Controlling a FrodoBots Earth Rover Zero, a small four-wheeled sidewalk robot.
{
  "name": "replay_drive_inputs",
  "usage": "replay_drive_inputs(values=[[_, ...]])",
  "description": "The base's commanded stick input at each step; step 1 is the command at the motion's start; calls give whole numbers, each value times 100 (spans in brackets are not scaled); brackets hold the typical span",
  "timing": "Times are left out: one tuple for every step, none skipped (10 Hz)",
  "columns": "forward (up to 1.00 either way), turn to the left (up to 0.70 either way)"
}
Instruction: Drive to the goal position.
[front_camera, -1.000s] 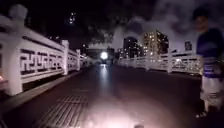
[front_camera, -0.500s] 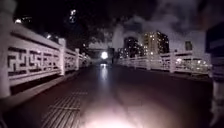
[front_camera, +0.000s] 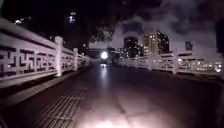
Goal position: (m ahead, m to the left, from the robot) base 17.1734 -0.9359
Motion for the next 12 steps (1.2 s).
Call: replay_drive_inputs(values=[[45, 26], [45, 13], [45, 0], [45, 0], [45, 0], [45, 0], [45, 0], [45, 0], [45, 0], [45, 0], [45, 0], [45, 0]])
